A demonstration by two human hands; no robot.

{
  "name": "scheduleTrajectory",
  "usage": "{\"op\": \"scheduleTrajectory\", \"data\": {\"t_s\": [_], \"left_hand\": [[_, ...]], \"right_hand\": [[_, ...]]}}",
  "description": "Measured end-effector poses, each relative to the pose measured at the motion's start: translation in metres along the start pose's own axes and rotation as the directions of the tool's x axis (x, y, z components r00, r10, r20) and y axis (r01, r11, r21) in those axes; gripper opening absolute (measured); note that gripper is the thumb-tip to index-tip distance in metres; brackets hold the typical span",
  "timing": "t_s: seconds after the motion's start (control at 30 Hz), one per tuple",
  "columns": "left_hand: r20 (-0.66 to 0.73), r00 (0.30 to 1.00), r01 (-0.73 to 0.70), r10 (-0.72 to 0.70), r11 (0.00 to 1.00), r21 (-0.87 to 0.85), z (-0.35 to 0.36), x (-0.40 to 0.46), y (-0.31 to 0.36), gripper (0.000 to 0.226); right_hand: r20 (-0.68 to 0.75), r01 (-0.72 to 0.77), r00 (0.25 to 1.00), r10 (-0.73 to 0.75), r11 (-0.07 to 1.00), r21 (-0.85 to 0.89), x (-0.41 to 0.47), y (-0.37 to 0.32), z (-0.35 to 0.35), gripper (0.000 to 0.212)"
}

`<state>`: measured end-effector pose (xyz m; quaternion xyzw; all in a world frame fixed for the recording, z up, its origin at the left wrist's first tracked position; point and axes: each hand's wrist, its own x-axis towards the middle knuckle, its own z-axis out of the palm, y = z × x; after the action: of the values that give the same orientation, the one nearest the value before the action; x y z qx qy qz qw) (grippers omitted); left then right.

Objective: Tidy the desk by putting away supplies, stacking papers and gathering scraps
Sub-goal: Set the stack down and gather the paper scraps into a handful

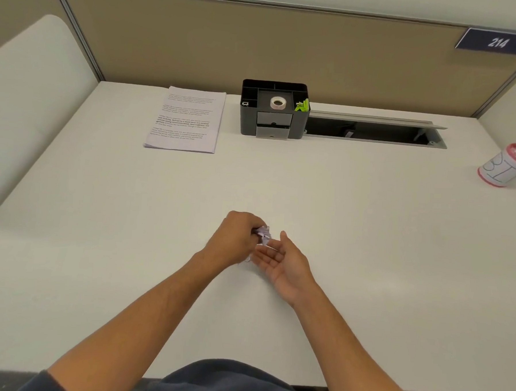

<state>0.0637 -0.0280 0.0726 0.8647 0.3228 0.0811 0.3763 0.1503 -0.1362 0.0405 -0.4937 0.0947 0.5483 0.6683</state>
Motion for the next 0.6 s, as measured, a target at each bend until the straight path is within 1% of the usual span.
{"op": "scheduleTrajectory", "data": {"t_s": [0.07, 0.17, 0.27, 0.37, 0.5, 0.6], "left_hand": [[0.04, 0.998, -0.043, 0.043, 0.999, 0.002, 0.004, -0.005, 0.01, 0.018], [0.098, 0.991, -0.101, 0.09, 0.989, 0.108, 0.013, -0.01, 0.014, 0.023], [0.14, 0.975, -0.197, 0.171, 0.96, 0.2, 0.022, -0.014, 0.011, 0.032], [0.183, 0.951, -0.29, 0.249, 0.923, 0.251, 0.025, -0.013, 0.01, 0.035], [0.206, 0.946, -0.297, 0.252, 0.927, 0.228, 0.023, -0.011, 0.013, 0.04], [0.205, 0.957, -0.23, 0.204, 0.967, 0.112, 0.018, -0.01, 0.005, 0.054]], "right_hand": [[0.074, -0.04, 0.997, 0.033, 0.995, 0.094, -0.001, 0.001, 0.004, 0.042], [0.131, -0.059, 0.991, 0.039, 0.986, 0.155, -0.002, 0.002, 0.007, 0.046], [0.087, -0.069, 0.995, 0.054, 0.981, 0.182, -0.003, 0.0, 0.006, 0.044], [0.027, -0.067, 0.998, 0.063, 0.977, 0.203, -0.002, 0.001, 0.003, 0.038], [-0.013, -0.032, 0.999, 0.036, 0.974, 0.223, -0.001, 0.0, 0.001, 0.032], [0.022, -0.02, 1.0, 0.015, 0.957, 0.289, 0.001, -0.002, -0.003, 0.032]]}}
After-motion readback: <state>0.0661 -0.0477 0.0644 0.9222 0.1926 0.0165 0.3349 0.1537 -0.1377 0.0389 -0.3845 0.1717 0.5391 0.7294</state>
